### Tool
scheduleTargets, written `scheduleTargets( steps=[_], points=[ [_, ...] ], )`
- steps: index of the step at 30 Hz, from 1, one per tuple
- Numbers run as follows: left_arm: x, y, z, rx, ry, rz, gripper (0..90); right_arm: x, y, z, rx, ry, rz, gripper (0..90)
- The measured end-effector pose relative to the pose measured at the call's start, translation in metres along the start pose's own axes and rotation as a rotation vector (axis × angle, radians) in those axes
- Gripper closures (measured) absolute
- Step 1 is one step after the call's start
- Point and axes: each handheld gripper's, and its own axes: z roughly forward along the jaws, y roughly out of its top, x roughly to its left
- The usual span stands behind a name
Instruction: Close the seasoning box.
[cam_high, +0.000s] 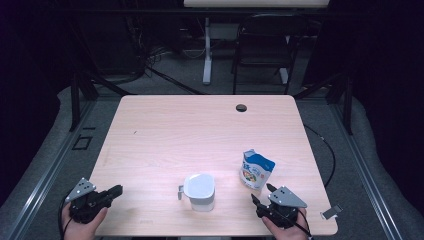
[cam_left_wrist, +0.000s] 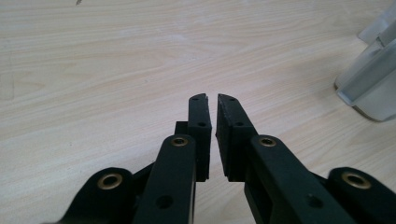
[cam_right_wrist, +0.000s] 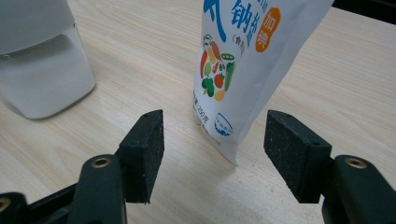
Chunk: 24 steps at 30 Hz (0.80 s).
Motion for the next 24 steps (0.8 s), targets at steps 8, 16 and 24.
scheduleTargets(
  steps=[8,16,24],
  points=[
    [0.005,-0.008,0.009,0.028,0.042,-0.013,65.7,0.001,-0.002,0.002,0.013,0.002,-0.006,37.9],
    [0.004,-0.01,0.016,0.043,0.064,0.0,52.9,0.0,-0.003,0.003,0.018,0.007,0.001,37.9],
    [0.0,-0.01,0.024,0.053,0.064,0.025,47.4,0.0,-0.004,0.003,0.018,0.003,0.009,38.0]
  ],
)
